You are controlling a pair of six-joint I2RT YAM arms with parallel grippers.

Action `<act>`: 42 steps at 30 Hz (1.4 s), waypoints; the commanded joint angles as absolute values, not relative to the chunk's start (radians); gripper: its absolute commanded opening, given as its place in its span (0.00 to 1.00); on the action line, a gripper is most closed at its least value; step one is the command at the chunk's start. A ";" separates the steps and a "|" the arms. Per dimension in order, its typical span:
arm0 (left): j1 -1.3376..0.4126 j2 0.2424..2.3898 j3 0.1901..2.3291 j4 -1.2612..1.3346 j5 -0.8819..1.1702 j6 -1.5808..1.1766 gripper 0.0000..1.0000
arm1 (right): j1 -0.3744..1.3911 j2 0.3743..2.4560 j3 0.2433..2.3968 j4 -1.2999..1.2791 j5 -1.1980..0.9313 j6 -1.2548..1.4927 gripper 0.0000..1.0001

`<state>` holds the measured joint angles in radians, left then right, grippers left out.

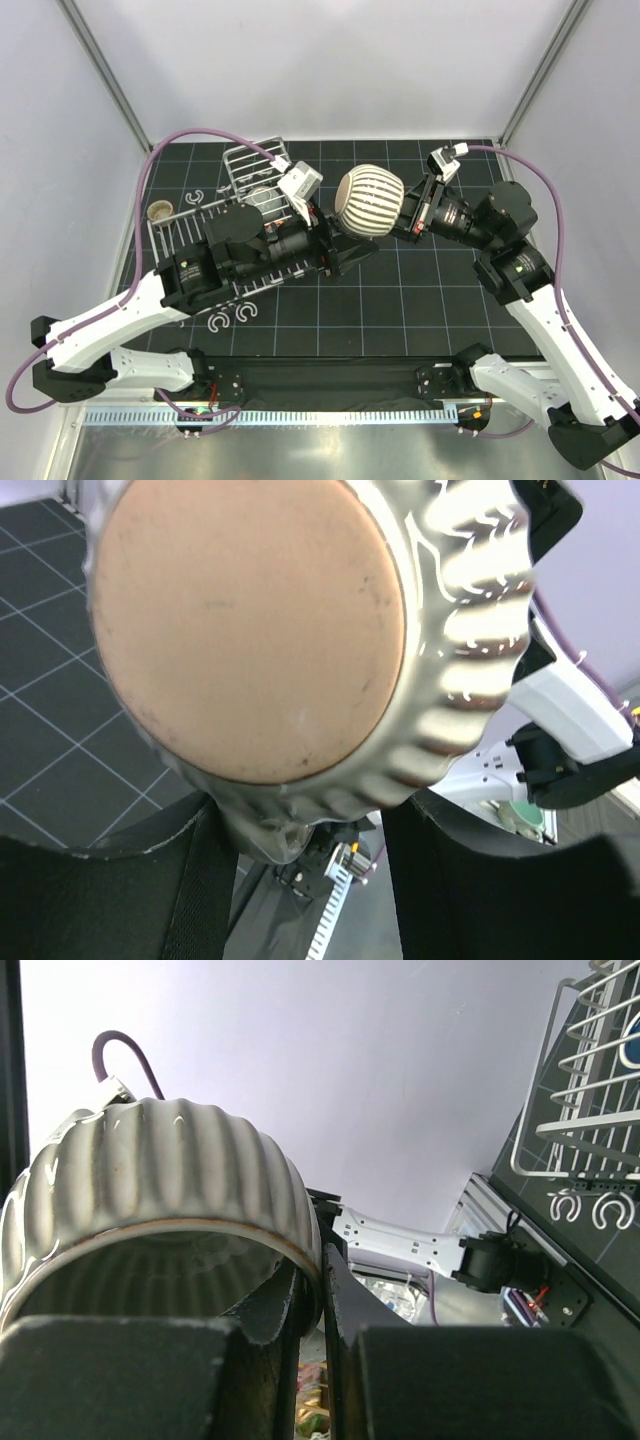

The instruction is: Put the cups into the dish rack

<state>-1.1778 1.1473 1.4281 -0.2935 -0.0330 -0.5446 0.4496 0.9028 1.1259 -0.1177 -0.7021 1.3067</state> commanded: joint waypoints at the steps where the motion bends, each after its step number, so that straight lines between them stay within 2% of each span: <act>1: -1.175 1.131 1.427 -0.202 -0.093 -0.561 0.53 | 0.446 0.865 1.109 0.061 -0.692 1.399 0.04; 7: -1.175 1.117 1.413 -0.172 -0.146 -0.561 0.47 | 0.446 0.856 1.081 0.107 -0.669 1.440 0.04; 10: -1.175 1.132 1.424 -0.172 -0.140 -0.563 0.35 | 0.446 0.867 1.084 0.123 -0.672 1.451 0.04; 13: -1.175 1.138 1.431 -0.166 -0.143 -0.566 0.14 | 0.446 0.870 1.081 0.130 -0.676 1.453 0.04; 14: -1.175 1.138 1.433 -0.166 -0.143 -0.566 0.00 | 0.446 0.870 1.080 0.132 -0.676 1.454 0.04; 22: -1.169 1.127 1.433 -0.161 -0.161 -0.528 0.00 | 0.446 0.862 1.092 0.059 -0.661 1.391 0.04; 28: -1.128 1.143 1.476 -0.256 -0.190 -0.509 0.00 | 0.448 0.864 1.157 -0.158 -0.629 1.241 0.17; 32: -1.080 1.140 1.502 -0.271 -0.158 -0.508 0.00 | 0.446 0.865 1.149 -0.210 -0.620 1.200 0.38; 35: -1.043 1.149 1.543 -0.333 -0.187 -0.543 0.00 | 0.448 0.868 1.149 -0.258 -0.609 1.164 0.47; 42: -0.994 1.135 1.580 -0.400 -0.252 -0.525 0.00 | 0.446 0.899 1.184 -0.336 -0.604 1.089 0.50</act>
